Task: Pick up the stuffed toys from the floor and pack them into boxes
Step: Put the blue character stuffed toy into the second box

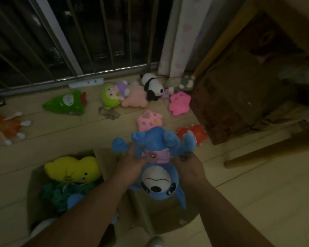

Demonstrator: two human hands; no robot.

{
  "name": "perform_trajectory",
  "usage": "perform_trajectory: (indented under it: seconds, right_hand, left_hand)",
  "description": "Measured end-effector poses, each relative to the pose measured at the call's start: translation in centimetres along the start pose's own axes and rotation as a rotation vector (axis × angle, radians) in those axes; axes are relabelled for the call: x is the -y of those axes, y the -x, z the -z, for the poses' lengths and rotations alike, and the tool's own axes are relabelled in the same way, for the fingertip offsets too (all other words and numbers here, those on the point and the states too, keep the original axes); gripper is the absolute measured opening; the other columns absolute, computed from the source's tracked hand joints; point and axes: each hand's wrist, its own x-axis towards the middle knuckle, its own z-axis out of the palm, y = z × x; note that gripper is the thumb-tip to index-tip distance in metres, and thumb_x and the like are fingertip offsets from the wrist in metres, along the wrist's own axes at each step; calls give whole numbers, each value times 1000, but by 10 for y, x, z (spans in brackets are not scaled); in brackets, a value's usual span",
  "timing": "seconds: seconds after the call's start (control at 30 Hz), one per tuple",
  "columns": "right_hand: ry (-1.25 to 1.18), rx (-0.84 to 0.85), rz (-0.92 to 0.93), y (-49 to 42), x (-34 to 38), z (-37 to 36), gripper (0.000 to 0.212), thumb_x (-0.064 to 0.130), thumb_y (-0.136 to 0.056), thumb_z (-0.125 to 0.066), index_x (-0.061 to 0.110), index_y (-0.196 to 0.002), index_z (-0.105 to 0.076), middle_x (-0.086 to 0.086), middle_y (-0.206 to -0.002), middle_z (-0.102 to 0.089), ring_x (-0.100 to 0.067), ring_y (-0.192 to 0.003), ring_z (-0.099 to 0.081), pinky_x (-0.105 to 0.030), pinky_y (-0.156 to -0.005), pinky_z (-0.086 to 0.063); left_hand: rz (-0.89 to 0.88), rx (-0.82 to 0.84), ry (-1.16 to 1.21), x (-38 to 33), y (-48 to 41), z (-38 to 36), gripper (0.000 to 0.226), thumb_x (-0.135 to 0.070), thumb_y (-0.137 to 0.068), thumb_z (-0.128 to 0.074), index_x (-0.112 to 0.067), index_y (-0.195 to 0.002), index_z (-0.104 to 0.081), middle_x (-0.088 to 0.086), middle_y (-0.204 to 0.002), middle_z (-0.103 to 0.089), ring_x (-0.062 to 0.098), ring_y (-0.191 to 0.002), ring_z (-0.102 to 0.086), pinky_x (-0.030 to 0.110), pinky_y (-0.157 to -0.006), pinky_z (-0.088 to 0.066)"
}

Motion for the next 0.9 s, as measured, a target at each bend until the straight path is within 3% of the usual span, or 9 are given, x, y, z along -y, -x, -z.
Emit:
perform_trajectory:
  seconds: [0.07,0.17,0.27,0.43,0.57,0.67,0.73,0.83,0.9]
  right_hand:
    - [47,-57,-58,0,-3,-3,22,28,-85,-66,16,-104,-63,6,-79,-67,-7,-73,-63,-16,-62,-50]
    - [110,-49,-93,7,3,-6,25,20,-88,-63,16,-112,-58,-3,-94,-67,-15,-83,-57,-17,-67,-42]
    - [100,-28,-104,16,10,-13,39,19,-87,-64,13,-125,-56,-6,-113,-66,-17,-101,-60,-20,-75,-38]
    - [77,17,-33,27,37,-25,47,27,-86,-64,22,-132,-53,9,-122,-60,-8,-110,-56,-27,-94,-44]
    - [45,18,36,31,52,-39,64,56,-72,-58,31,-130,-52,13,-126,-61,-7,-113,-59,-41,-99,-48]
    - [0,16,47,41,75,-51,69,54,-69,-57,24,-130,-54,10,-127,-60,-8,-113,-58,-41,-99,-48]
    - [-14,-3,33,52,95,-59,61,46,-76,-65,20,-130,-54,9,-126,-60,-9,-112,-58,-35,-96,-50]
    - [-15,-32,29,68,123,-75,41,23,-88,-65,14,-127,-55,6,-121,-57,-7,-104,-55,-2,-70,-43]
    - [-29,-62,45,77,142,-85,41,19,-90,-63,17,-129,-54,5,-124,-57,-6,-100,-55,3,-61,-38]
  left_hand:
    - [7,-12,-85,-1,4,8,50,-32,-81,-69,-42,-122,-42,-10,-119,-60,8,-94,-60,21,-78,-47]
    - [16,-61,-155,-4,14,19,54,-13,-91,-58,-22,-141,-37,-7,-123,-48,6,-106,-48,13,-78,-33]
    - [-3,-62,-224,-3,16,27,54,-8,-90,-57,-18,-140,-40,-13,-120,-44,4,-113,-43,8,-72,-27]
    - [8,-86,-170,-13,22,44,65,-21,-86,-63,-22,-144,-35,0,-148,-39,16,-134,-39,29,-109,-32]
    - [-48,-93,-136,-27,32,67,62,-26,-86,-65,-31,-141,-37,0,-146,-41,16,-131,-41,36,-107,-37]
    - [-109,-83,-115,-40,41,89,61,-27,-86,-65,-32,-141,-37,1,-144,-42,16,-127,-45,34,-105,-39]
    - [-142,-71,-106,-48,45,106,61,-27,-86,-65,-32,-140,-38,1,-145,-42,16,-121,-51,34,-102,-41]
    - [-175,-59,-114,-58,53,134,59,-26,-87,-63,-34,-140,-38,-1,-145,-41,16,-118,-53,33,-99,-43]
    - [-202,-46,-113,-65,57,154,57,-25,-87,-63,-34,-139,-39,-2,-143,-43,17,-116,-55,33,-97,-45]
